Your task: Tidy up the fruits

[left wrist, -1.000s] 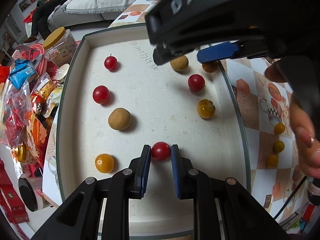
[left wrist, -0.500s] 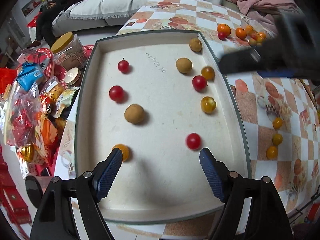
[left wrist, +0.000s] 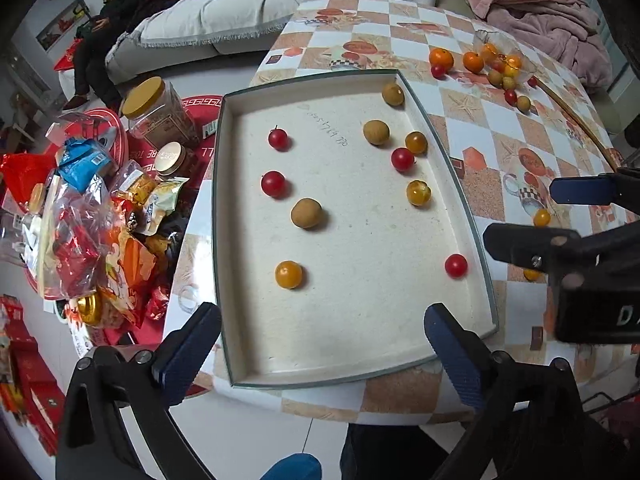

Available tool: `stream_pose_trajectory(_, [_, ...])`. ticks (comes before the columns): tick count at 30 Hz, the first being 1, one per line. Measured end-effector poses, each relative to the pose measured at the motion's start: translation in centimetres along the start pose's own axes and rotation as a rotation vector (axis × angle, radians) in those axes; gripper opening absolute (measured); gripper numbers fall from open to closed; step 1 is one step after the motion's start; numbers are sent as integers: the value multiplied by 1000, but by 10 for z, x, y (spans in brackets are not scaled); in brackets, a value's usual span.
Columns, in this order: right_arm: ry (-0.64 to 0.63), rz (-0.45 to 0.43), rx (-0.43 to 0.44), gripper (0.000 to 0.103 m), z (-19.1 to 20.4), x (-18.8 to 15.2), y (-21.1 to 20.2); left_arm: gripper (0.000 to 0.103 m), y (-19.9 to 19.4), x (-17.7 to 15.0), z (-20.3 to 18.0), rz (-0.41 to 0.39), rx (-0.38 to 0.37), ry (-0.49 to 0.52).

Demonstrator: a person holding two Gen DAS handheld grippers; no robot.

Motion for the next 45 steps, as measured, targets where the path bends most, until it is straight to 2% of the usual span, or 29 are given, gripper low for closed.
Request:
stream_pose_trajectory(1, [-9, 0, -9, 94, 3, -2, -2, 102, -2, 0, 2, 5, -9, 4])
stream_pose_trajectory(2, [-19, 3, -19, 103, 5, -4, -4, 102, -4, -1, 4, 9, -9, 9])
stream_pose_trajectory(7, [-84, 14, -48, 103, 20, -15, -11, 102, -19, -3, 9, 1, 29, 35])
stream_pose_trajectory(13, [-105, 21, -49, 103, 32, -22, -27, 102, -34, -10, 14, 23, 20, 69])
stream_pose_trajectory(22, [-126, 8, -62, 103, 39, -26, -45, 102, -51, -19, 28, 29, 29, 68])
stream_pose_trajectory(45, [-112, -21, -111, 103, 39, -16, -51, 102, -54, -9, 30, 27, 9, 80])
Point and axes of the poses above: each gripper's, at about its wrist camera, not at the fingertips, and y roughly the way its jaws point, z to its left, x to its top, the point moved 2 cm from there along y, roughly the way its jaws point, and after that the axes turned 14 degrees about y, right-handed, at the moved point
